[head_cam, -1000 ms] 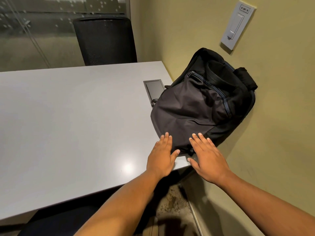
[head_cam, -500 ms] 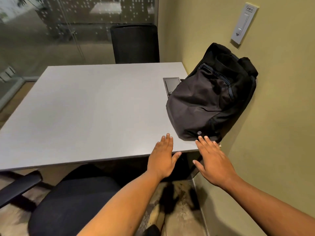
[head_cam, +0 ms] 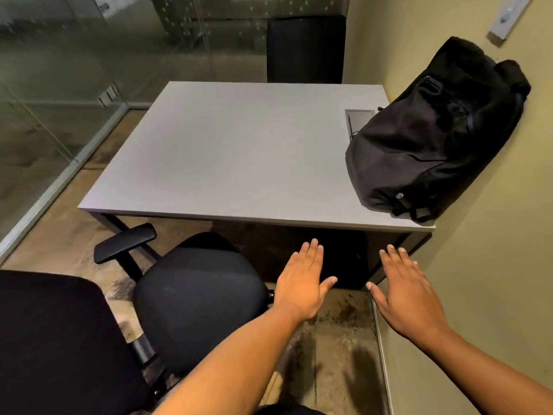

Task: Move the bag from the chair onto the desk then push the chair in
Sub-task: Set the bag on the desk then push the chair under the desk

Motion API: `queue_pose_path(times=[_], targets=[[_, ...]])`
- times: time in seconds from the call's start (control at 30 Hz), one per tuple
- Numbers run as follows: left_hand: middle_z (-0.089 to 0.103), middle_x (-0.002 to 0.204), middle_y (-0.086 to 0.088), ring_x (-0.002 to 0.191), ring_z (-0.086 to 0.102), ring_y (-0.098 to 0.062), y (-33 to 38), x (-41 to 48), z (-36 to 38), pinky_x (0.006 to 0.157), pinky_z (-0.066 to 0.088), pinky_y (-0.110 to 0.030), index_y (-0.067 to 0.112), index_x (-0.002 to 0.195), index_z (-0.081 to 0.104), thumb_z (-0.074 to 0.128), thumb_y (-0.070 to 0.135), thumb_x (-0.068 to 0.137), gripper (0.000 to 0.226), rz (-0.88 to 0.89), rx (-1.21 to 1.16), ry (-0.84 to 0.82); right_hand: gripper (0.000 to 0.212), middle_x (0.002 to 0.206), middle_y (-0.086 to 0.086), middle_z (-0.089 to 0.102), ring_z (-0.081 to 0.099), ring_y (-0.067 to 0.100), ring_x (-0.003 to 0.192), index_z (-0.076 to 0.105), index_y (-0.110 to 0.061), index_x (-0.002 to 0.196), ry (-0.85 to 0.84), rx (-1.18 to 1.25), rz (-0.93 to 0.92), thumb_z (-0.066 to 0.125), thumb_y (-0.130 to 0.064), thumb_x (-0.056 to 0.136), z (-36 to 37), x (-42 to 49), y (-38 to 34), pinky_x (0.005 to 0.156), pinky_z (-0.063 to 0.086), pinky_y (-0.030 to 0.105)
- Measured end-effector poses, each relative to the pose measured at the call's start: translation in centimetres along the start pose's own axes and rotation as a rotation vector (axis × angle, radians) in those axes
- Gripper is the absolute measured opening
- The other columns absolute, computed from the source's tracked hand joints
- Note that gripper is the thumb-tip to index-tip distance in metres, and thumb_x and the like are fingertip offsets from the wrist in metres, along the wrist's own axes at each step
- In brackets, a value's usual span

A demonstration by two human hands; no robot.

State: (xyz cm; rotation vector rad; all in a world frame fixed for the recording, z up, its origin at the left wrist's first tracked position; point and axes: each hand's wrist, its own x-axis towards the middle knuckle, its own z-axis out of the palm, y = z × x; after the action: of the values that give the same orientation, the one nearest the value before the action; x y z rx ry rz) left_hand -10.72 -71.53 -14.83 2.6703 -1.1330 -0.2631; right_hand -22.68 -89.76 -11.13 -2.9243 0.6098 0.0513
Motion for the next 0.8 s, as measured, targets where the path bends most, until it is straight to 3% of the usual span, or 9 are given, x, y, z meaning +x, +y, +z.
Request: queue_pose_path(times=[0.33,0.8], targets=[[-0.007,0.161,-0.002,0.146,-0.011,-0.015,-7.4,-6.7,-2.5,0.120,0.000,-0.034,0.014,0.152,0.000,0.019,0.057,0.100,0.070,-0.035,0.003,0.001,0.070,0.161,0.004,0.024,0.014,0.019,0.150,0.024,-0.017,0.152,0.013,0.088,-0.024,0.047,-0.048,0.094,1.2,-2.8,-7.6,0.122,0.018,0.040],[-0.008,0.161,-0.003,0.146,-0.012,-0.015,-18.7,-14.8,-5.0,0.120,0.000,-0.036,0.013,0.152,-0.001,0.018,0.057,0.099,0.071,0.090,0.007,-0.048,0.072,0.162,0.006,0.021,0.012,0.021,0.151,0.022,-0.015,0.152,0.030,0.082,0.128,0.046,-0.049,0.094,4.0,-8.0,-21.6,0.123,0.016,0.041]])
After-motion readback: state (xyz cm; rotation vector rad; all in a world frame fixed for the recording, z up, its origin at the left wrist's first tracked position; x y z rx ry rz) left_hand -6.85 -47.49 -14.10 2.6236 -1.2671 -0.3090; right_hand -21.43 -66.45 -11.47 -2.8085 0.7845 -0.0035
